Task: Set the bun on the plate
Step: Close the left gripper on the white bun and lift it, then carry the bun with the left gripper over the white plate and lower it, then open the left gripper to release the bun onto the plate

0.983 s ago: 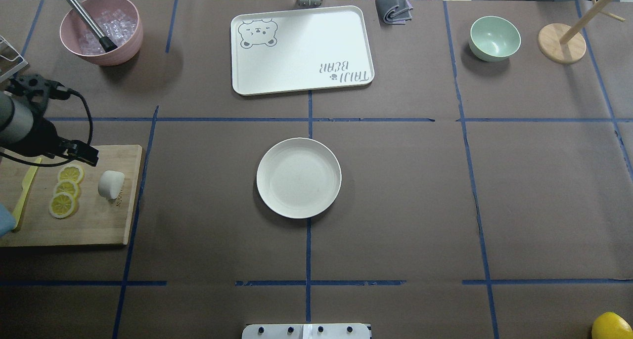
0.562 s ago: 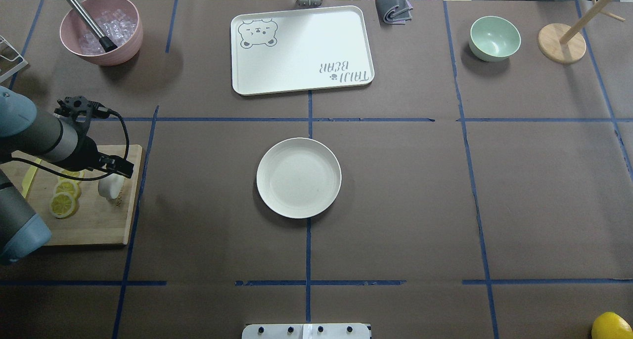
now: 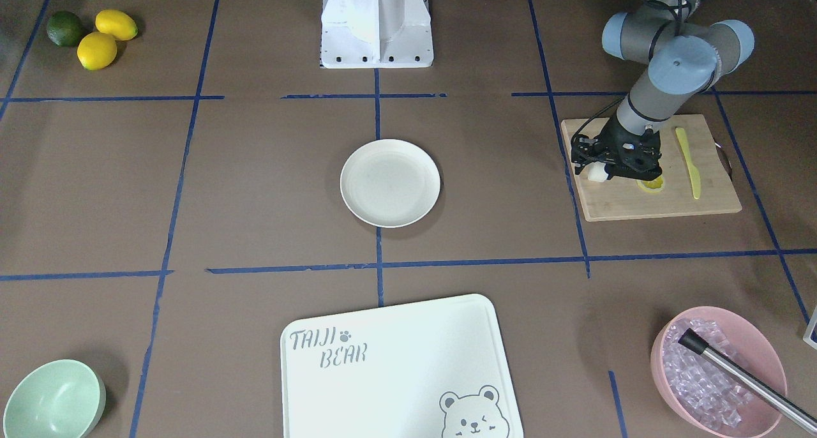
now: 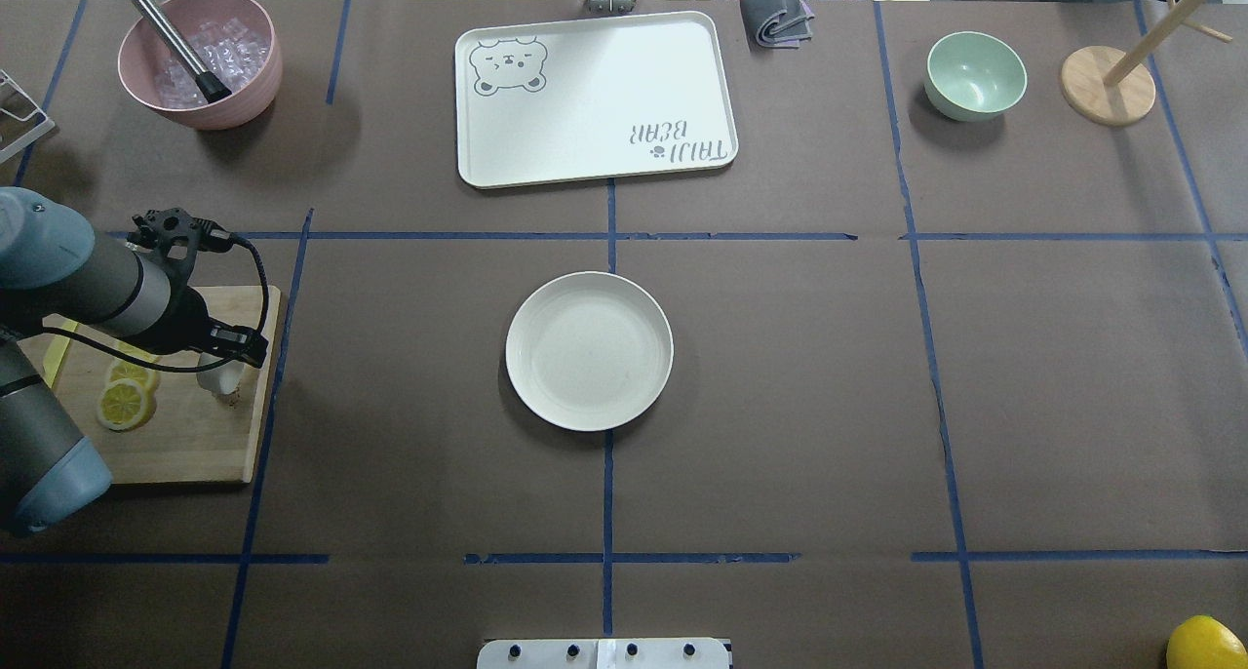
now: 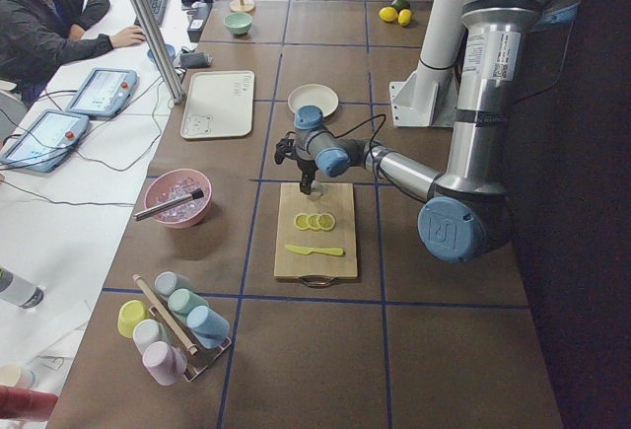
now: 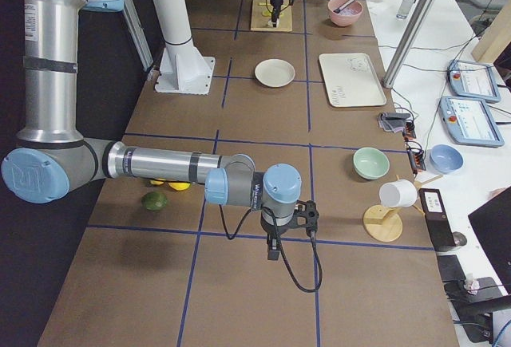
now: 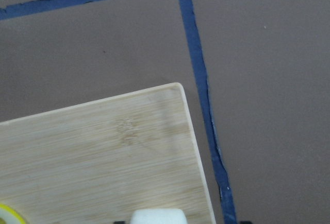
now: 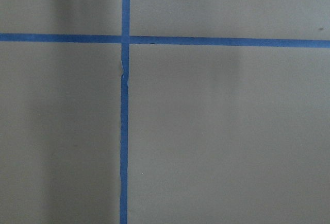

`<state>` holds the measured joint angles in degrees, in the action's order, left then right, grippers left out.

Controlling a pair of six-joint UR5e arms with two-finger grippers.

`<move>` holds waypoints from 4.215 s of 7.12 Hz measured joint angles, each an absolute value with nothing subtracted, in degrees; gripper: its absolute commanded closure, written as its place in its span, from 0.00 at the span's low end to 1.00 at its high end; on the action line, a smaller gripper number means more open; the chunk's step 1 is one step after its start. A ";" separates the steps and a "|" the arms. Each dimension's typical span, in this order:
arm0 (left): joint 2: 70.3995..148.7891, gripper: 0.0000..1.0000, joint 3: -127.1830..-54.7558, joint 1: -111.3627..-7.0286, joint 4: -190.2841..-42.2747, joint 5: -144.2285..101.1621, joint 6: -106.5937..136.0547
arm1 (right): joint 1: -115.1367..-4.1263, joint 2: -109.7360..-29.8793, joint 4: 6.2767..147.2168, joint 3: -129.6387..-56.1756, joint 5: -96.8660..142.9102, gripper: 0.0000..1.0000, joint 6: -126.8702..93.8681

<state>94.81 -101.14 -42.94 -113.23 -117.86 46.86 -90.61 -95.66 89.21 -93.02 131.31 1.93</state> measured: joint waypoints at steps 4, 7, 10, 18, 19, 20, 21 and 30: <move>93.81 0.82 -102.16 -42.89 -113.18 -117.74 46.86 | -90.62 -95.74 89.21 -92.99 131.31 0.00 1.93; 98.85 0.81 -107.36 -42.99 -101.51 -117.61 48.16 | -90.61 -95.79 89.21 -92.99 131.31 0.00 1.93; 118.68 0.80 -105.89 -40.35 -83.94 -117.19 61.24 | -90.62 -95.57 89.21 -92.94 131.31 0.00 1.95; 143.33 0.00 -74.77 -28.43 -95.03 -107.85 77.26 | -90.62 -94.95 89.21 -92.90 131.20 0.00 1.99; 143.35 0.00 -75.24 -28.49 -94.80 -107.89 76.83 | -90.61 -94.93 89.21 -92.91 131.24 0.00 1.96; 143.33 0.00 -76.10 -28.74 -94.36 -108.02 76.32 | -90.61 -94.93 89.21 -92.95 131.30 0.00 1.94; 143.15 0.00 -77.50 -29.21 -93.21 -108.50 75.27 | -90.61 -94.92 89.21 -92.98 131.35 0.00 1.94; 100.81 0.00 -108.64 -65.28 -81.87 -125.34 10.10 | -90.61 -95.43 89.19 -92.95 131.49 0.00 2.68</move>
<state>100.81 -108.64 -65.28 -81.87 -125.34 10.10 -90.61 -95.43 89.19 -92.95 131.49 2.68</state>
